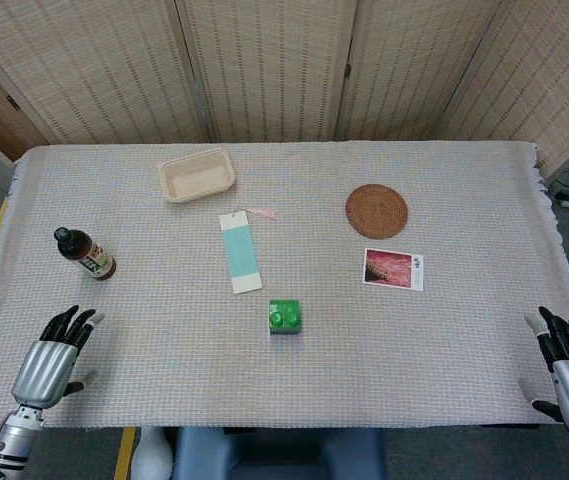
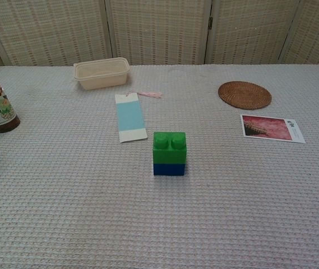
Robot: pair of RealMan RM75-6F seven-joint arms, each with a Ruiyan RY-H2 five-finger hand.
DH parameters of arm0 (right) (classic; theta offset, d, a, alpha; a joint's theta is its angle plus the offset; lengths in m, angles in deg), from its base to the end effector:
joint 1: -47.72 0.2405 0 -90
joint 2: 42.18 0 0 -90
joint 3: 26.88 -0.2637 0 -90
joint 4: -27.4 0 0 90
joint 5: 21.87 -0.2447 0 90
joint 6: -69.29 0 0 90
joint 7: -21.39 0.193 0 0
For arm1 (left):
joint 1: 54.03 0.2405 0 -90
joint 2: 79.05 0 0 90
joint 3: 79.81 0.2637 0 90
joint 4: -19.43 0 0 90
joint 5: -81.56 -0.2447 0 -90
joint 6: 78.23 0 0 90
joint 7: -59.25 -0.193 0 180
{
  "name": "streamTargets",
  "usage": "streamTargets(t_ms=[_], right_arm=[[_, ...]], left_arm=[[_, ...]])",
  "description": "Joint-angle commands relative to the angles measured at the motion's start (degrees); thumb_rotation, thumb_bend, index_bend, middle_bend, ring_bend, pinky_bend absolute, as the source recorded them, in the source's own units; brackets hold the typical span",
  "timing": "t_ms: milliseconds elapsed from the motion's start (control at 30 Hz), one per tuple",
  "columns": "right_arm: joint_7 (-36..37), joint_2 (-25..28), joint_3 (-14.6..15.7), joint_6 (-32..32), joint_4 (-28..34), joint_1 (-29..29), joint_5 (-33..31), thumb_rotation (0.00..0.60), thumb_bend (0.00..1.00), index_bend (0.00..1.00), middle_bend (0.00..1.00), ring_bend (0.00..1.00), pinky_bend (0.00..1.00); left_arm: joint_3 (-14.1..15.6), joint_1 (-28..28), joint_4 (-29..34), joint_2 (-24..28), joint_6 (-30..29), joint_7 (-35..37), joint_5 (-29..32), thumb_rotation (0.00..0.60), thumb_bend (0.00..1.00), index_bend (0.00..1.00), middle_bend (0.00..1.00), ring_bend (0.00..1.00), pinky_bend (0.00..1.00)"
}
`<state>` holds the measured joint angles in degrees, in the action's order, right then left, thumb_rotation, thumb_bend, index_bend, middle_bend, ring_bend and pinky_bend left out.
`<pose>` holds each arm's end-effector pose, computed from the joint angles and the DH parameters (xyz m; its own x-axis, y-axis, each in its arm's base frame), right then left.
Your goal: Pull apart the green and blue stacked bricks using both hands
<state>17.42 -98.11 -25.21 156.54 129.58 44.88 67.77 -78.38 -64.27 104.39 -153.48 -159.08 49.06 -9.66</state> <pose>-0.3261 -0.1695 0.1485 0.4301 -0.0985 0.8974 -0.8984 0.0517 0.4362 -0.3102 0.2426 0.0476 0.5329 0.0830 0.8421 0.8358 -0.2074 -0.5084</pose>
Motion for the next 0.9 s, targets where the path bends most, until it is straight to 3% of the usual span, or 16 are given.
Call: streamTargets(t_ms=[33, 233, 433, 600, 767, 900], right_arm=[[0.1, 0.1, 0.0, -0.1, 0.0, 0.0, -0.1, 0.6, 0.37, 0.0, 0.0, 0.0, 0.0], [-0.5, 0.0, 0.3, 0.9, 0.0, -0.5, 0.8, 0.6, 0.37, 0.0, 0.0, 0.0, 0.0], [-0.2, 0.3, 0.6, 2.4, -0.2, -1.4, 1.7, 0.6, 0.37, 0.0, 0.0, 0.0, 0.0], [1.6, 0.8, 0.7, 2.3, -0.5, -1.1, 2.6, 0.6, 0.37, 0.0, 0.0, 0.0, 0.0], [2.8, 1.3, 0.4, 2.7, -0.7, -1.3, 2.0, 0.6, 0.37, 0.0, 0.0, 0.0, 0.0], [4.6, 1.8, -0.3, 2.9, -0.9, -1.4, 0.5, 0.6, 0.37, 0.0, 0.0, 0.0, 0.0]], left_arm=[[0.2, -0.1, 0.0, 0.0, 0.3, 0.3, 0.0, 0.6, 0.24, 0.15, 0.15, 0.06, 0.16], [1.1, -0.7, 1.3, -0.2, 1.2, 1.9, -1.6, 0.6, 0.24, 0.15, 0.15, 0.07, 0.16], [2.4, -3.3, 1.9, -2.0, 4.6, 13.6, -3.6, 0.6, 0.24, 0.12, 0.16, 0.09, 0.18], [-0.4, -5.9, 2.5, -5.2, 8.5, 14.2, -0.1, 0.6, 0.24, 0.08, 0.16, 0.08, 0.19], [-3.5, -10.9, 5.9, -5.3, 15.3, 16.0, 2.7, 0.6, 0.24, 0.09, 0.17, 0.08, 0.19], [-6.7, -13.4, 5.1, -7.4, 16.5, 13.2, 5.2, 0.6, 0.24, 0.12, 0.19, 0.08, 0.19]])
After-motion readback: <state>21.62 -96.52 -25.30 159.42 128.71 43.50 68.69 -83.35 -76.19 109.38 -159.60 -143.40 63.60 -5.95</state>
